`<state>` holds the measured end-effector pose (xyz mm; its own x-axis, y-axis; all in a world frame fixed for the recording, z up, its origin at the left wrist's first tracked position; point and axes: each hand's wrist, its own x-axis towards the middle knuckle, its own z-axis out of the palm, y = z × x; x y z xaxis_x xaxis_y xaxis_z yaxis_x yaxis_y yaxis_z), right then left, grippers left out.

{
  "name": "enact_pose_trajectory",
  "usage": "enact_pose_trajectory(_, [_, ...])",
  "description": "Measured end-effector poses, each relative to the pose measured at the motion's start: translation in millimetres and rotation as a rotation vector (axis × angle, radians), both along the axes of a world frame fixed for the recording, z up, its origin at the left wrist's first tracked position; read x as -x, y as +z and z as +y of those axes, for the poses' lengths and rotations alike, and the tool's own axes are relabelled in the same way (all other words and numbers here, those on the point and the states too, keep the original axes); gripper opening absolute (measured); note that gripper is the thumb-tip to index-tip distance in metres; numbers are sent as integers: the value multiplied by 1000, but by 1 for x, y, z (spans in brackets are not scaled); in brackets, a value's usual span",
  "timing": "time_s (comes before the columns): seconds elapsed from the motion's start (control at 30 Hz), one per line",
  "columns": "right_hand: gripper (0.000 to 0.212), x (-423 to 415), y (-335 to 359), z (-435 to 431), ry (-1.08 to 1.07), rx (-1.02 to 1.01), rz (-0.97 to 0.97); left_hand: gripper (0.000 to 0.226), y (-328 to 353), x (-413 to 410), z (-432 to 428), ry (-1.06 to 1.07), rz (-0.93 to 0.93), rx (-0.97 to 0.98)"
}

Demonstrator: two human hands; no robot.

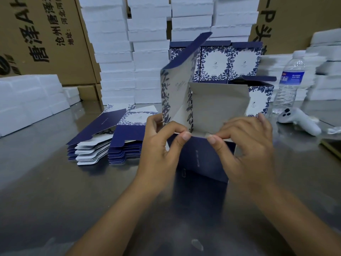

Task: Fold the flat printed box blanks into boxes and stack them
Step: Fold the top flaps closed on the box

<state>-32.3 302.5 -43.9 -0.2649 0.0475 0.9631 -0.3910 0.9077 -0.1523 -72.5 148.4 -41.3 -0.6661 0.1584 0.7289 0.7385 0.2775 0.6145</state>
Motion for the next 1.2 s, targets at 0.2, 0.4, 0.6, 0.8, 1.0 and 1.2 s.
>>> enact_pose_trajectory(0.2, [29, -1, 0, -2, -10, 28, -7, 16, 0, 1, -4, 67, 54, 48])
enact_pose_trajectory(0.4, [33, -3, 2, -1, -20, 58, 18, 30, -3, 9, -9, 166, 177, 77])
enact_pose_trajectory(0.6, [36, -4, 2, 1, -26, 49, 88, 25, -2, 14, -11, 174, 192, 44])
enact_pose_trajectory(0.8, [34, -3, 3, 2, -4, 25, 55, 33, -1, 13, -16, 227, 271, 86])
enact_pose_trajectory(1.0, [34, -4, 1, 3, 18, 43, 89, 34, 3, 17, -22, 307, 412, 154])
enact_pose_trajectory(1.2, [34, -6, 1, 3, 30, 45, 145, 35, 4, 19, -24, 258, 346, 115])
